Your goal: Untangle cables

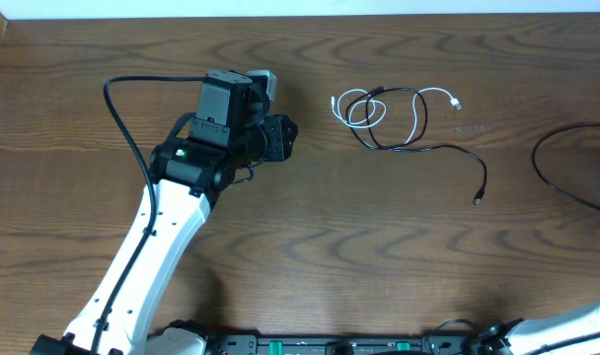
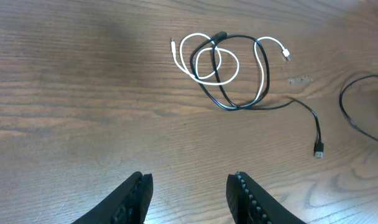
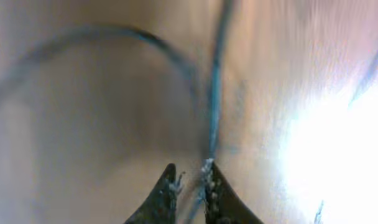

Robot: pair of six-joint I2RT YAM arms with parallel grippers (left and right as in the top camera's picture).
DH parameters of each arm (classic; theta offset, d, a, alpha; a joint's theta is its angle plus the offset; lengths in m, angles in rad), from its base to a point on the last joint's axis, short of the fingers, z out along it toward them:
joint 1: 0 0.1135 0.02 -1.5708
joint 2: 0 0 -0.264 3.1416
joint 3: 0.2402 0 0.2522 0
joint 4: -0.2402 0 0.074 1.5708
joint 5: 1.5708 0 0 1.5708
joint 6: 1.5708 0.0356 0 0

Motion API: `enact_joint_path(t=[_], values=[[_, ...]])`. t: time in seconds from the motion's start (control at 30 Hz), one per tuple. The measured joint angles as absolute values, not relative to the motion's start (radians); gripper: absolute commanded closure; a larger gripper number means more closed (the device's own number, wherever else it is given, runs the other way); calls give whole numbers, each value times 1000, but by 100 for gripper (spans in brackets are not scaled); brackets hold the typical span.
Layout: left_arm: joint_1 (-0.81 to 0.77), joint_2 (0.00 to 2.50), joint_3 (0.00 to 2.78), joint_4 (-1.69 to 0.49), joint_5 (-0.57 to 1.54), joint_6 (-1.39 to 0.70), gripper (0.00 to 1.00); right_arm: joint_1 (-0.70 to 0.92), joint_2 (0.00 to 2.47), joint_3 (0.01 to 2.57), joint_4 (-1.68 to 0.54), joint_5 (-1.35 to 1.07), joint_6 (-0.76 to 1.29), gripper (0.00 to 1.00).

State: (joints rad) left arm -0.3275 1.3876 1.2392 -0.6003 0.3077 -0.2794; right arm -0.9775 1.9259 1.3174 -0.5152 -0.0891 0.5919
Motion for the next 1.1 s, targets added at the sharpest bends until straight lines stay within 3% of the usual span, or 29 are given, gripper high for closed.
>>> enact_joint_path(t=[0.07, 0.33, 0.43, 0.67, 0.93, 1.1], values=[[-327, 1388, 1239, -600, 308, -279, 56, -968, 1859, 1317, -494, -90, 575, 65], [-327, 1388, 1239, -600, 308, -280, 56, -872, 1808, 1318, -480, -149, 458, 63], [-327, 1388, 1239, -600, 308, -280, 56, -804, 1808, 1318, -471, -220, 350, 57], [-328, 1388, 1239, -625, 220, -280, 56, -568, 1808, 1318, -487, -343, 30, 47], [-328, 1388, 1239, -687, 36, -279, 55, -332, 1808, 1318, -497, -312, -116, 41], [-328, 1388, 1239, -729, -108, -276, 44, -195, 1808, 1319, -543, -196, -142, 41]])
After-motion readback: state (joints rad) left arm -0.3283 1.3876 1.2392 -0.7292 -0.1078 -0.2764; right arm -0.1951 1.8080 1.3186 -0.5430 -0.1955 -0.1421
